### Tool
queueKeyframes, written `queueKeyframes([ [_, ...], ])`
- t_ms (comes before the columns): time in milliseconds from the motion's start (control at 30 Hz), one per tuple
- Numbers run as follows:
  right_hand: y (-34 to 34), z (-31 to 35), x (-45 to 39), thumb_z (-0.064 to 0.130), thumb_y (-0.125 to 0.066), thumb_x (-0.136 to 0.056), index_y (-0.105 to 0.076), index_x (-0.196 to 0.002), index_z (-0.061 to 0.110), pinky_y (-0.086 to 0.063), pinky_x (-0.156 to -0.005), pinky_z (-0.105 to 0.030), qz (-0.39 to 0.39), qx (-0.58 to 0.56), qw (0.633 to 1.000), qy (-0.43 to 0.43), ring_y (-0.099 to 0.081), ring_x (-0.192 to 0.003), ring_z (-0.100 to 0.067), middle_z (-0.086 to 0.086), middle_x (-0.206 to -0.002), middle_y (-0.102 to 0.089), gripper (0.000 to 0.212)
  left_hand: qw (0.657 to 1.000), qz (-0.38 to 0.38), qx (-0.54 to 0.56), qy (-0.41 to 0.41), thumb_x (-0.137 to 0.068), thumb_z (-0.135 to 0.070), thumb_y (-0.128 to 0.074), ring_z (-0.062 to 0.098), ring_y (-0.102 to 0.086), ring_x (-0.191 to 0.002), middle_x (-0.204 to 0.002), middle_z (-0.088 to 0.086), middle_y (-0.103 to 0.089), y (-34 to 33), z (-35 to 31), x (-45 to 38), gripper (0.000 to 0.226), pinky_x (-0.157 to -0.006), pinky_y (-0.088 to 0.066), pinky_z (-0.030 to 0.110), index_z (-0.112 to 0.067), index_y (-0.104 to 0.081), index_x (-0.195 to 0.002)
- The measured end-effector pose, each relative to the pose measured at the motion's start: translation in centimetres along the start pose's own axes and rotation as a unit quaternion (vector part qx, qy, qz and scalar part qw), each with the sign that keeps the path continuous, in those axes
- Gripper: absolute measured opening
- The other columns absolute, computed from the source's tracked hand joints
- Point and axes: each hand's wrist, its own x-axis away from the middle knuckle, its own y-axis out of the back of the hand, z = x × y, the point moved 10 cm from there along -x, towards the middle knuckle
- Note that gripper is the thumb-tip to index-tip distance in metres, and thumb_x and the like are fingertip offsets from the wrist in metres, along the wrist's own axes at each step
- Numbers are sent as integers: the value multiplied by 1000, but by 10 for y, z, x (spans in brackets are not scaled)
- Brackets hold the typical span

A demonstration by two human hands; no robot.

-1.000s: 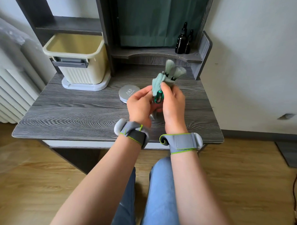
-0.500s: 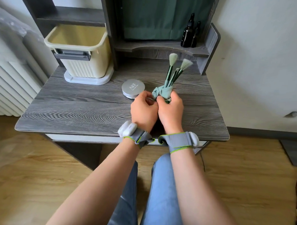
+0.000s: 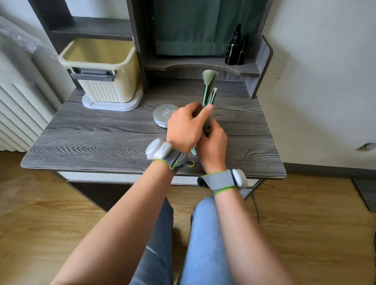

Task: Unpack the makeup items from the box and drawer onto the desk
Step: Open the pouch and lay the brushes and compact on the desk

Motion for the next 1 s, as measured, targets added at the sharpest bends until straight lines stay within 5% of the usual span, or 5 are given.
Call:
queueKeyframes([
  [267,0,0,0,18,-60,-78,-67,-98,13,-48,-72,-33,34,-24,999,4,-66,-87,-21,0,-100,-72,22,989,93,101,47,-99,-28,-49,9,-56,-55,-68,0,-67,-27,-2,-16,27,-71,-50,33,-11,-57,-81],
  [533,39,-24,-10,2,-64,-73,-71,-83,8,-49,-69,-29,-28,-37,996,-72,-56,-67,-13,-1,-73,-67,13,959,12,280,36,-103,-24,-39,13,-62,-44,-53,-1,-52,17,-43,-34,26,-42,-46,24,-12,-40,-80],
  [767,96,-45,-33,6,-62,-77,-64,-82,7,-42,-72,-27,-184,-35,977,-98,-55,-77,-23,-14,-88,-68,6,987,47,93,120,-99,-30,-45,12,-51,-31,-49,0,-45,-11,-11,-31,36,-43,-47,29,-14,-40,-67],
  [867,103,-54,-34,6,-61,-75,-64,-84,2,-46,-78,-35,-217,-32,971,-100,-56,-81,-25,-17,-91,-68,10,985,72,-4,158,-95,-29,-45,33,-68,-62,-51,5,-58,-32,11,-19,34,-69,-59,44,-13,-47,-65],
  [1000,105,-54,-28,5,-60,-76,-59,-81,-3,-36,-69,-29,-232,5,970,-68,-54,-77,-29,-20,-88,-65,9,955,68,-235,168,-90,-18,-47,38,-64,-102,-107,20,-68,-40,17,-9,27,-79,-48,34,-1,-65,-101],
])
